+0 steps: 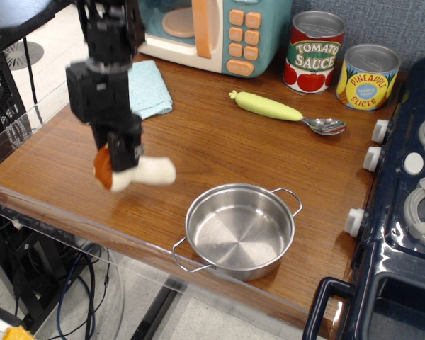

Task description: MOVE THE BLENDER INSIDE THE VESSEL

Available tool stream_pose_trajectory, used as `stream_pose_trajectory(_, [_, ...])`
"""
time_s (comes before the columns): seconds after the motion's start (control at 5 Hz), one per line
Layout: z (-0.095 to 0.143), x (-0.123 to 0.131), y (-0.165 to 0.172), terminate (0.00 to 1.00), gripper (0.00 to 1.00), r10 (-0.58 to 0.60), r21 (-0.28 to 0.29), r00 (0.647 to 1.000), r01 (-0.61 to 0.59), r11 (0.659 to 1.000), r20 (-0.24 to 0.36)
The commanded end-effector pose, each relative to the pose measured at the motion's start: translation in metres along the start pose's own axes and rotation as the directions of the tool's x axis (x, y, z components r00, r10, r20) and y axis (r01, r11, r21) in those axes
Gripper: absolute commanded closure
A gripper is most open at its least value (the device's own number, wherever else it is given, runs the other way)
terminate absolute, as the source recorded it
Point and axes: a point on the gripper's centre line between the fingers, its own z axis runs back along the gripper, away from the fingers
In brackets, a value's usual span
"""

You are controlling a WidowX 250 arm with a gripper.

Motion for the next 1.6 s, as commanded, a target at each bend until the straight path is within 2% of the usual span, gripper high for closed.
stream_pose_trajectory(0.0, [0.052, -0.007, 0.035, 0.00, 1.00, -0.086, -0.013, 0.987, 0.085, 0.996, -0.139])
stream_pose_trajectory(0.2, [0.053, -0.014, 0.066, 0.00, 1.00, -0.173, -0.025, 0.973, 0.171, 0.985, -0.154])
stream_pose_trajectory(0.4, [0.045, -0.024, 0.091, 0.00, 1.00, -0.267, -0.043, 0.953, 0.264, 0.964, -0.145])
stream_pose_trajectory(0.6, [0.035, -0.035, 0.111, 0.00, 1.00, -0.343, -0.013, 0.924, 0.346, 0.938, -0.170])
stream_pose_trajectory(1.2, [0.001, -0.050, 0.128, 0.00, 1.00, -0.407, -0.008, 0.907, 0.409, 0.913, -0.109])
stream_pose_trajectory(1.4, [0.003, -0.049, 0.127, 0.00, 0.00, -0.414, -0.015, 0.906, 0.415, 0.910, -0.089])
